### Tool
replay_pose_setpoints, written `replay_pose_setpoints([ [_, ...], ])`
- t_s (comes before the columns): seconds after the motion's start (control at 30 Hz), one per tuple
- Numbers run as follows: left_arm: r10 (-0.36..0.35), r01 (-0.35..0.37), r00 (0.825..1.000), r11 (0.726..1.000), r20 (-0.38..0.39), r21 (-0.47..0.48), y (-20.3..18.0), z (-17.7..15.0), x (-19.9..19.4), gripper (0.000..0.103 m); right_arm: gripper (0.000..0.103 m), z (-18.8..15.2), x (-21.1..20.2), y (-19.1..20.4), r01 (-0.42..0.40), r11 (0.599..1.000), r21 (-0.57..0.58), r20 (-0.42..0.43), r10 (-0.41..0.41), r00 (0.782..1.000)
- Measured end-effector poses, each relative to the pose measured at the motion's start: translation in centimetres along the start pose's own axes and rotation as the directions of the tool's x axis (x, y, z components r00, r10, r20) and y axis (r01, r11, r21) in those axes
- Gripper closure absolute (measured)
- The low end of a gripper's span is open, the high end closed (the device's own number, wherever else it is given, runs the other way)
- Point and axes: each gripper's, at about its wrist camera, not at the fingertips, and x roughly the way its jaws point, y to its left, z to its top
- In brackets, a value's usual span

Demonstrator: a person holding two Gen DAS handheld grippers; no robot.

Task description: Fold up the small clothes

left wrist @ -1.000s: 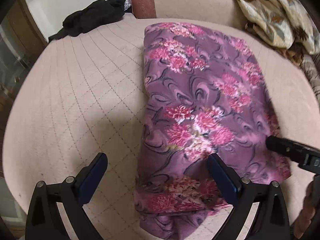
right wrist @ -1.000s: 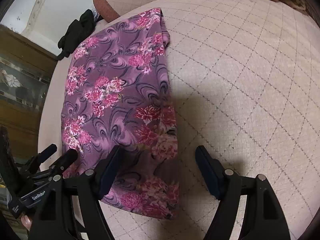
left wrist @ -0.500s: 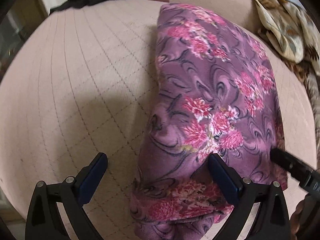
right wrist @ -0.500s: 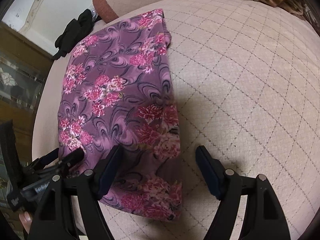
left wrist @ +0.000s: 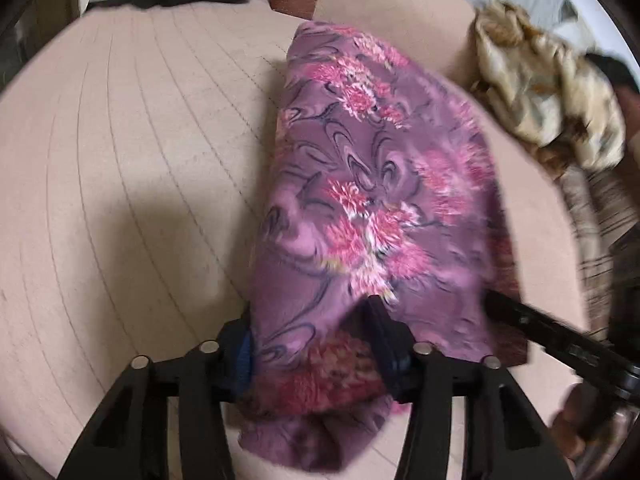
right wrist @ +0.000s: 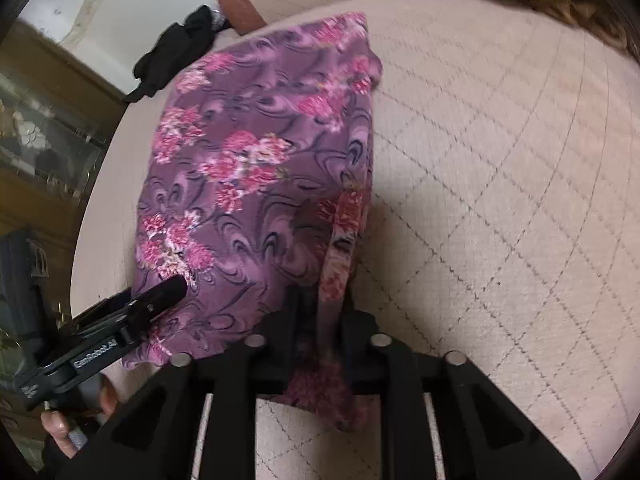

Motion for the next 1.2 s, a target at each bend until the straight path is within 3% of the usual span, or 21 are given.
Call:
replay_pose_setpoints([
  [0.07,-0.046,0.046,0.999,0.998,-0.006,-0.042,1.4,-0.4,-0.3,0.050,0.088,-0.4,-0.6,-0.8,-0.025,0.999,0.037,0.005,0.025,1.000],
  [0.1,-0.072,0.072,0.997,0.995,-0.012,-0.066,1.9,-0.4,-0.4,0.050,0.079,-0.7,-0.9,-1.4,-0.027,0.998,0.055,0.014,0.027,1.000],
  [0.13,-0.095,0.093,0.995,0.992,-0.019,-0.085,2.4,-0.4,-0.4,0.050,0.055,-1.1,-1.2,-2.4,-0.020,0.995,0.093,0.006,0.020,1.000],
  [0.17,-0.103,0.100,0.994,0.991,-0.025,-0.093,2.5,-0.3,-0.4,0.050,0.045,-1.2,-1.3,-3.2,-0.026,0.993,0.115,-0.002,0.026,1.000],
  [0.2,-0.106,0.102,0.994,0.990,-0.034,-0.102,2.7,-0.1,-0.3,0.050,0.044,-1.4,-1.4,-3.9,-0.058,0.988,0.142,-0.001,0.059,0.998],
  [0.27,-0.097,0.092,0.994,0.990,-0.042,-0.106,2.8,0.3,-0.1,0.050,0.047,-1.3,-1.0,-4.7,-0.115,0.978,0.172,-0.026,0.122,0.992],
  [0.3,-0.088,0.084,0.995,0.991,-0.044,-0.101,2.3,0.2,-0.1,0.050,0.061,-1.2,-0.6,-4.7,-0.139,0.973,0.182,-0.033,0.148,0.988],
  [0.33,-0.072,0.067,0.996,0.994,-0.048,-0.085,2.2,0.3,-0.1,0.058,0.084,-1.2,0.1,-4.7,-0.160,0.968,0.196,-0.051,0.172,0.984],
  [0.37,-0.061,0.057,0.997,0.996,-0.051,-0.071,0.6,-0.1,0.2,0.063,0.091,-1.4,0.7,-4.6,-0.166,0.965,0.203,-0.067,0.182,0.981],
  [0.43,-0.069,0.064,0.996,0.994,-0.059,-0.085,1.0,-0.2,-0.1,0.080,0.092,-1.6,1.5,-3.8,-0.144,0.974,0.175,-0.065,0.158,0.985],
  [0.5,-0.122,0.112,0.991,0.983,-0.061,-0.146,1.9,0.2,-0.6,0.090,0.092,-1.5,0.5,-3.4,-0.133,0.977,0.164,-0.052,0.143,0.988],
  [0.63,-0.213,0.196,0.975,0.955,-0.058,-0.223,3.6,-1.3,-3.2,0.091,0.093,-2.6,-2.4,-3.8,-0.189,0.961,0.200,0.006,0.192,0.981],
  [0.87,-0.230,0.200,0.965,0.956,-0.126,-0.217,5.5,-7.4,-7.7,0.091,0.093,-9.0,-6.1,-2.5,-0.216,0.953,0.210,-0.032,0.228,0.973],
  [0.93,-0.183,0.145,0.970,0.964,-0.161,-0.225,6.6,-9.3,-7.3,0.086,0.092,-11.8,-6.5,-2.6,-0.213,0.955,0.206,-0.064,0.230,0.971],
  [0.97,-0.153,0.113,0.974,0.967,-0.165,-0.227,7.2,-9.8,-7.1,0.079,0.092,-13.1,-6.0,-2.5,-0.191,0.961,0.202,-0.095,0.213,0.972],
  [1.0,-0.123,0.080,0.977,0.969,-0.176,-0.233,7.4,-9.9,-6.6,0.065,0.086,-13.9,-5.2,-2.7,-0.142,0.970,0.196,-0.121,0.167,0.978],
  [1.03,-0.110,0.067,0.978,0.970,-0.177,-0.233,7.3,-9.7,-6.7,0.062,0.083,-14.2,-4.1,-3.1,-0.093,0.975,0.202,-0.151,0.125,0.981],
  [1.1,-0.082,0.054,0.987,0.979,-0.139,-0.198,6.7,-9.5,-7.7,0.062,0.082,-13.9,-3.8,-4.2,-0.140,0.950,0.280,-0.148,0.186,0.971],
  [1.17,-0.040,0.029,0.997,0.987,-0.067,-0.157,6.0,-9.6,-9.4,0.054,0.072,-13.5,-5.3,-4.4,-0.160,0.945,0.285,-0.098,0.195,0.976],
  [1.2,-0.031,0.027,0.999,0.989,-0.028,-0.144,5.7,-9.5,-10.3,0.039,0.054,-13.3,-6.8,-4.2,-0.131,0.958,0.254,-0.038,0.146,0.989],
])
